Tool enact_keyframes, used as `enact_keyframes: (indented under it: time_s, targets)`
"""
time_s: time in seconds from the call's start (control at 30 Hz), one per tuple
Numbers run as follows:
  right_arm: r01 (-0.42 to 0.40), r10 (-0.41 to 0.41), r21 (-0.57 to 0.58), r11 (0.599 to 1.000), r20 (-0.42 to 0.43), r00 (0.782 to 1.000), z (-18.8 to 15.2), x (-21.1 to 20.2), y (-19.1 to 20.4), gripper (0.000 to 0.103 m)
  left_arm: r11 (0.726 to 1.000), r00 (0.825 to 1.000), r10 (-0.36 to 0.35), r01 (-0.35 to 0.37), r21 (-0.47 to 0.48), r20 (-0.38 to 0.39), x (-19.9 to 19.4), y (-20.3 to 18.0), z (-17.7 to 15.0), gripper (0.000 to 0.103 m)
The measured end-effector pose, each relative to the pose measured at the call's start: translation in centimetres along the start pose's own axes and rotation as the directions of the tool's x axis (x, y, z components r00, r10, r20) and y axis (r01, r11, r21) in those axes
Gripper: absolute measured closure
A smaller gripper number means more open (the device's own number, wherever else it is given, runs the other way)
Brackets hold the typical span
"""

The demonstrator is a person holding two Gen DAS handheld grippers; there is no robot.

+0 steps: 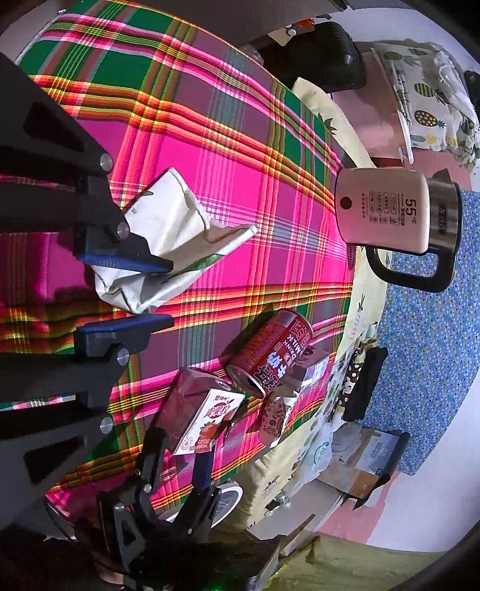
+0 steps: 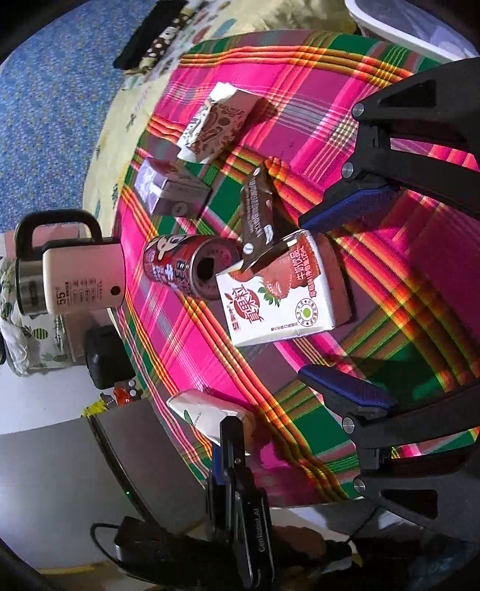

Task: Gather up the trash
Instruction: 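Grasp the white paper bag with the left tool while the right grasps the strawberry milk carton, then drop the white paper bag into the white bin with the left tool while the right drops the milk carton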

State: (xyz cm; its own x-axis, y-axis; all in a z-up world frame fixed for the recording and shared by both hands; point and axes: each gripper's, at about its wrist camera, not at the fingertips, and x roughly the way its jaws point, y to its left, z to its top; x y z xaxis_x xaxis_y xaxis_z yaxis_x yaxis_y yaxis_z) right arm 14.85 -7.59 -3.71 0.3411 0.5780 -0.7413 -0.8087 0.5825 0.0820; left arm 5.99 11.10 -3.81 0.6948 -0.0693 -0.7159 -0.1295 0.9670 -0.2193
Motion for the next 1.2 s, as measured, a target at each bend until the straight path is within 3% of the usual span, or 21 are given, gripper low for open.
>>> enact_keyframes:
  time_s: [0.03,0.1,0.13,0.2,0.3,0.33,0.4,0.53,1.2]
  targets:
    - [0.018,-0.018,0.010,1.000,0.001,1.000,0.1,0.1,0.0,0.028,1.000,1.000,0.002,-0.002,-0.008,0.002,0.0,0.1,0.0,0.077]
    - [0.034,-0.034,0.040,0.999,-0.001,0.999,0.2,0.4,-0.3,0.028,0.999,1.000,0.011,-0.011,-0.033,0.003,0.1,0.3,0.1,0.065]
    - [0.036,-0.035,0.064,0.997,-0.010,0.999,0.2,0.8,-0.4,0.028,0.999,1.000,0.012,-0.012,-0.044,0.003,0.1,0.5,0.1,0.064]
    - [0.026,-0.024,0.100,0.995,-0.021,0.999,0.2,1.1,-0.5,0.040,0.998,1.000,0.015,-0.014,-0.059,0.001,0.3,0.4,0.1,0.064]
    - [0.047,-0.047,0.117,0.992,0.003,0.999,0.1,0.5,0.0,0.040,0.997,1.000,0.025,-0.025,-0.076,0.001,0.4,0.3,0.1,0.064]
    - [0.048,-0.050,0.121,0.992,0.012,0.999,0.0,0.2,0.2,0.041,0.997,1.000,0.030,-0.029,-0.078,0.003,0.4,0.3,0.0,0.065]
    - [0.053,-0.057,0.134,0.990,0.028,0.998,-0.3,-0.5,0.5,0.042,0.996,0.998,0.055,-0.054,-0.075,0.009,0.2,0.3,-0.1,0.079]
    - [0.069,-0.078,0.165,0.984,0.047,0.996,-0.8,-1.7,0.9,0.042,0.997,0.999,0.052,-0.051,-0.066,0.011,-0.2,0.0,-0.3,0.086]
    - [0.184,-0.235,0.293,0.938,0.147,0.961,-2.8,-7.5,-0.6,0.043,0.994,0.996,-0.056,0.049,0.097,0.069,-2.3,-7.5,1.1,0.087]
